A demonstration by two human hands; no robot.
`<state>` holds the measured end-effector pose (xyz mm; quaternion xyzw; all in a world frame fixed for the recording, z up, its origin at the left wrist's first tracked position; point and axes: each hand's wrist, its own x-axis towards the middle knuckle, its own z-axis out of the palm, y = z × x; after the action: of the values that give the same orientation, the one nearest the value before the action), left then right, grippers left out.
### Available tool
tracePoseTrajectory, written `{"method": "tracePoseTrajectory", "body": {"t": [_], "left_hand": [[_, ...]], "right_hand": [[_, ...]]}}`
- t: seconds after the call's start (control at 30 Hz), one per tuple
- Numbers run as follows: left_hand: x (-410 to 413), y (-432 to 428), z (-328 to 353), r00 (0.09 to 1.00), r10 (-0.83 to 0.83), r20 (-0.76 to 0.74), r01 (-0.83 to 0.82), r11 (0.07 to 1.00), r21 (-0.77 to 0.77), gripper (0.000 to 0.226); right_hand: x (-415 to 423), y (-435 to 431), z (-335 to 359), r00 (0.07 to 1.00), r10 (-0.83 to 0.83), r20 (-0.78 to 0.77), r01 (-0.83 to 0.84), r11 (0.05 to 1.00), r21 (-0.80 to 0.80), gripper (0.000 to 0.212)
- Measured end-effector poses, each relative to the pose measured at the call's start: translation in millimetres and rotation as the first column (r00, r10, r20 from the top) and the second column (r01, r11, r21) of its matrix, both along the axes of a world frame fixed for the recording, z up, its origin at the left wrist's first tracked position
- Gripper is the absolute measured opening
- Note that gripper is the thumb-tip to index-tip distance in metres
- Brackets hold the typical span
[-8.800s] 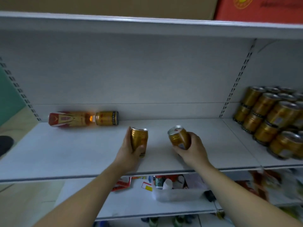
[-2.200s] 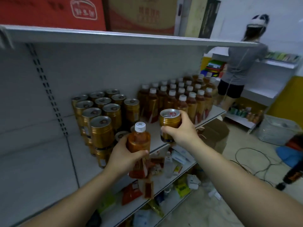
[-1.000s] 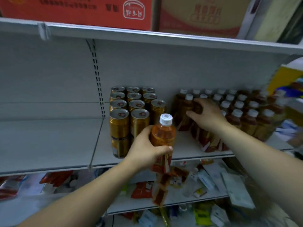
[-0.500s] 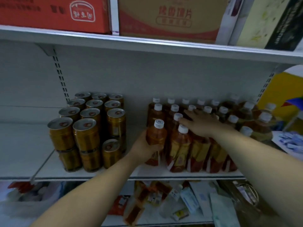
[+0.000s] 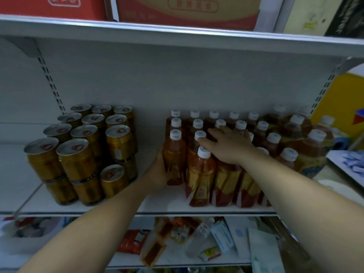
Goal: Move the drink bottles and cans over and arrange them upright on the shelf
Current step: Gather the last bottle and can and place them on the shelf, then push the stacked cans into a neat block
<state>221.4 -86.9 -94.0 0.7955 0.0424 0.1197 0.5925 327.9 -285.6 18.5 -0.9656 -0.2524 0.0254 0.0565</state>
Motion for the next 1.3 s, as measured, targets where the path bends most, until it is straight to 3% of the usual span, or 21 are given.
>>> {"method": "tracePoseTrajectory", "body": {"t": [0.17,0.27,0.37,0.47,0.5,0.57,0.67,0.77,0.83,0.93,1.03,1.1,1.3], "left_hand": [[-5,0,13,0.997,-0.010,-0.082,0.012,0.999,0.035,0.122],[-17,0,39,0.983,-0.008,-0.186,0.023,0.997,0.077,0.122],[-43,9,70,0.960,0.135,-0.244,-0.046,0.940,0.339,0.105],[-91,21,103,0.966,0.254,-0.043,-0.196,0.834,0.516,0.078],[-109,26,113,0.957,0.282,0.068,-0.273,0.797,0.539,0.067],[-145,44,133,0.910,0.311,0.275,-0.415,0.712,0.567,0.049],[-174,91,141,0.813,0.414,0.409,-0.575,0.679,0.456,0.046],[-180,141,122,0.717,0.613,0.331,-0.694,0.668,0.269,0.083],[-179,169,103,0.783,0.602,0.156,-0.620,0.774,0.127,0.104],[-178,198,77,0.918,0.391,-0.071,-0.394,0.918,-0.044,0.128],[-173,215,59,0.967,0.253,-0.038,-0.255,0.964,-0.071,0.114],[-171,223,51,0.977,0.213,0.003,-0.212,0.974,-0.084,0.103],[-166,235,35,0.993,0.111,-0.046,-0.115,0.988,-0.107,0.112]], "right_hand": [[-4,3,5,1.000,0.009,-0.017,-0.009,1.000,-0.020,0.105],[-6,0,8,0.999,0.007,-0.039,-0.008,1.000,-0.020,0.102],[-4,4,20,0.990,-0.003,-0.144,0.002,1.000,-0.010,0.099],[-13,27,38,0.998,0.062,0.013,-0.063,0.993,0.101,0.080],[-18,39,43,0.990,0.098,0.097,-0.113,0.979,0.167,0.077],[-35,72,48,0.977,0.173,0.126,-0.205,0.923,0.325,0.084],[-65,123,40,0.959,0.283,0.033,-0.266,0.847,0.461,0.086],[-93,167,18,0.930,0.344,-0.128,-0.200,0.767,0.610,0.082],[-107,190,2,0.899,0.384,-0.212,-0.129,0.694,0.709,0.074],[-118,218,-18,0.908,0.346,-0.236,-0.064,0.671,0.739,0.061],[-123,231,-32,0.957,0.219,-0.188,-0.030,0.724,0.690,0.068],[-126,232,-39,0.968,0.181,-0.172,-0.007,0.709,0.706,0.070],[-142,230,-44,0.967,0.185,-0.175,0.023,0.623,0.782,0.063]]}}
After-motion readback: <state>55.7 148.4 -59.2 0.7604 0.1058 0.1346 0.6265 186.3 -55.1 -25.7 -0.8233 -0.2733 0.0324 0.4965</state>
